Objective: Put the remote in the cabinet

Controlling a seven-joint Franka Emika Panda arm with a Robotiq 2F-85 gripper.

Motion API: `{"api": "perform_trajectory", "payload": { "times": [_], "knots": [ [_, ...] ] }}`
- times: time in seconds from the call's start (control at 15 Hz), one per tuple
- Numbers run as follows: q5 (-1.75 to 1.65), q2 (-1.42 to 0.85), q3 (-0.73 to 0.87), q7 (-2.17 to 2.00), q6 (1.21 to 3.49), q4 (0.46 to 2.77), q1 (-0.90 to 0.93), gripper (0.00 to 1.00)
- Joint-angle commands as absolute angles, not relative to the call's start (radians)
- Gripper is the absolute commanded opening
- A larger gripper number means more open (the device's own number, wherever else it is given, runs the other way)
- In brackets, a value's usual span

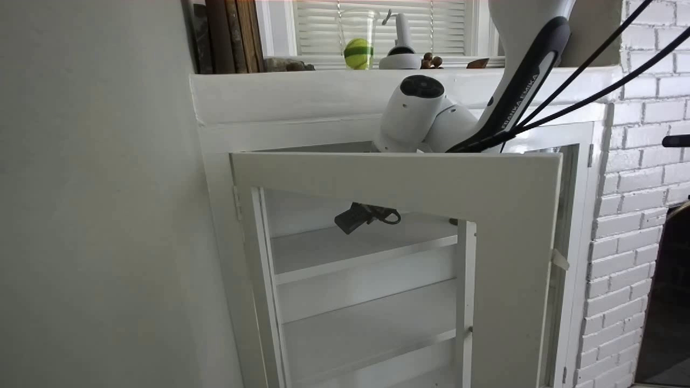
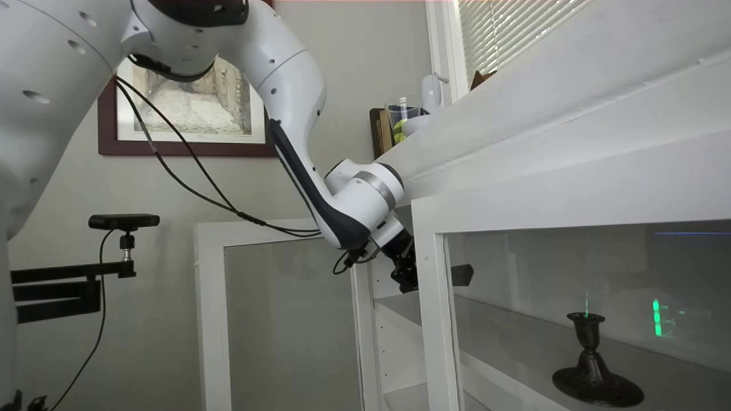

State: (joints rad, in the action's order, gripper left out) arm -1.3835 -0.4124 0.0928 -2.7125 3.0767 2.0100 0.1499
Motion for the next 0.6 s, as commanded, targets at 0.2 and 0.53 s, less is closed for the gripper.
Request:
{"api": "perform_trajectory", "payload": {
  "times": [0.2, 0.53],
  "knots": [
    [-1.416, -0.464, 0.116, -2.760, 3.160, 1.986, 0.167, 0.30],
    [-1.412, -0.491, 0.124, -2.760, 3.164, 1.985, 0.172, 0.30]
  ]
}}
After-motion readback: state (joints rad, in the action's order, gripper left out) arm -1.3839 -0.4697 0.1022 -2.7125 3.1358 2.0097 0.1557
